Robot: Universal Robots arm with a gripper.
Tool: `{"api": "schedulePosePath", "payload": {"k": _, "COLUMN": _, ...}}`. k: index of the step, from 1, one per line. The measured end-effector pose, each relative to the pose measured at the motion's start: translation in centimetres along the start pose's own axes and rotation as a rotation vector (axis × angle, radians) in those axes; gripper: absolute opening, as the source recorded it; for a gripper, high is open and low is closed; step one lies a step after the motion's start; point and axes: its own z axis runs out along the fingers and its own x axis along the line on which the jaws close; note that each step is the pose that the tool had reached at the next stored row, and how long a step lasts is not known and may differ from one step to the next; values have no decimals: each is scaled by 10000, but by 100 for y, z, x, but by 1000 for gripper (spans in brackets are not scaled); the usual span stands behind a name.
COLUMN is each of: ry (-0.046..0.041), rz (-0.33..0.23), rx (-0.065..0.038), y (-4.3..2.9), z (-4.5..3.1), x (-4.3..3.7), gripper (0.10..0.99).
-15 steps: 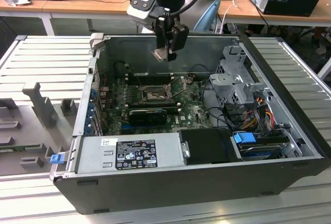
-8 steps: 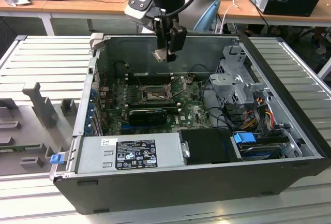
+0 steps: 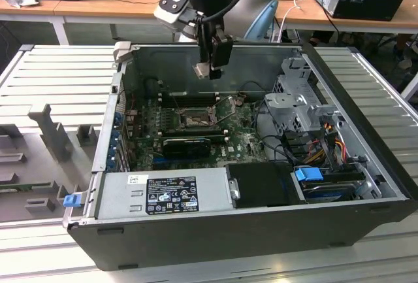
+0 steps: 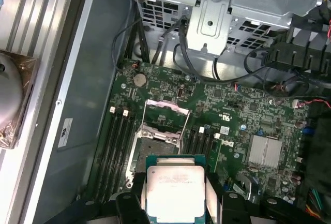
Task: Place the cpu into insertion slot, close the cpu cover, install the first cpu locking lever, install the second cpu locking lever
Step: 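Place the cpu into insertion slot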
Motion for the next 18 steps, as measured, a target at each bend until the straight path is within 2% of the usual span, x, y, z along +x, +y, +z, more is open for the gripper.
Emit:
{"api": "schedulePosePath", "payload": {"k": 6, "ry": -64, "rz": 698, "rx": -12, "y": -2, "z": 19, "x": 0, "gripper": 541}}
{"api": "schedulePosePath", "payload": {"k": 15, "ry": -66, "rz": 801, "rx": 17, "y": -11, "z": 118, "x": -4, "gripper": 541}}
{"api": "schedulePosePath", "payload": {"k": 18, "ry": -102, "rz": 1109, "rx": 14, "y": -12, "z": 137, "x": -5, "gripper": 541}}
